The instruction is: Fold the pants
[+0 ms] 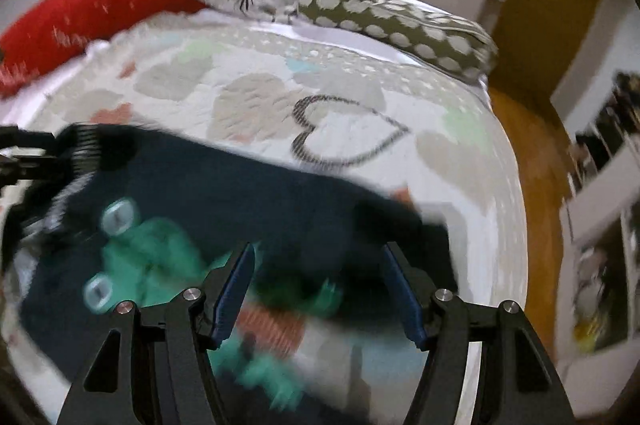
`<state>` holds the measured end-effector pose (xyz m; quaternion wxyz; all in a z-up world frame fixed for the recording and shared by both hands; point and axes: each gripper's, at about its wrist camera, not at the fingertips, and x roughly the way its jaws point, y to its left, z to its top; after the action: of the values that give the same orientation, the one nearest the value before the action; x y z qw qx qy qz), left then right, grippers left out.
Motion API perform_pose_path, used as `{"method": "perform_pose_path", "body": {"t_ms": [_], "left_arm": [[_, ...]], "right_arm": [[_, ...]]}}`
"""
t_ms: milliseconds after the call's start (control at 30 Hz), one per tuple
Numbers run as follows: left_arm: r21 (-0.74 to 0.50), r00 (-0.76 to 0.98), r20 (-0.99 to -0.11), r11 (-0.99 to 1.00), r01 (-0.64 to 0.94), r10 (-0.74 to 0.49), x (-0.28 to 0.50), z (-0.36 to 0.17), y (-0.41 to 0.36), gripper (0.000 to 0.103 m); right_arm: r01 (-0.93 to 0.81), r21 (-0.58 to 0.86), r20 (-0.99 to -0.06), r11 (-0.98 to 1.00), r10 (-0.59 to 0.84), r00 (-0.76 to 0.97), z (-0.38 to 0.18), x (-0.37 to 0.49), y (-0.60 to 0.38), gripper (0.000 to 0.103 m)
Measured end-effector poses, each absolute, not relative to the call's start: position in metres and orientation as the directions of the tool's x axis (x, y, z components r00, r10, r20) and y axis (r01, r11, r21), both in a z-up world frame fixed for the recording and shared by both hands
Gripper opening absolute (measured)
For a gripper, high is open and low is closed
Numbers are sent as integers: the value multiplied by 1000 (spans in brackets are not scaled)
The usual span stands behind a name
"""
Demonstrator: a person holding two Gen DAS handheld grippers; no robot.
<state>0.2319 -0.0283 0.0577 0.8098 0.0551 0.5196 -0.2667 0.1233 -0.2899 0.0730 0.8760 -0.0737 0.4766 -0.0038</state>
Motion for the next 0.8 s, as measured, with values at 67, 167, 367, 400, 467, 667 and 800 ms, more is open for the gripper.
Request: {"method": "perform_pose_path", "body": {"t_ms": [67,167,367,400,467,667,800], "left_arm": [[-171,299,-878,828,534,-374,248,52,-37,86],[-186,201,-907,780,598,-370,266,34,-53,86],[-45,218,-941,732,680,-260,253,3,-78,87],[-37,229,-938,735,677,-259,251,4,-79,84],[-41,256,-924,741,671,-283,246,12,-78,39],[25,344,-899,754,657,-270,218,42,-78,6],[44,409,-862,760,648,-299,190,74,-68,6]], "right_arm": [[-84,-186,-842,979,-114,528,62,154,-295,70],[-134,-210,-863,969,-119,491,44,182,-301,70],[-140,-91,-889,986,-18,457,17,204,-324,81],[-127,-72,-888,989,-6,460,17,202,-327,80],[-134,-38,-885,990,29,464,18,196,-326,62],[-127,14,-870,992,74,487,40,175,-315,5],[-103,-31,-839,994,30,543,68,154,-303,5]]}}
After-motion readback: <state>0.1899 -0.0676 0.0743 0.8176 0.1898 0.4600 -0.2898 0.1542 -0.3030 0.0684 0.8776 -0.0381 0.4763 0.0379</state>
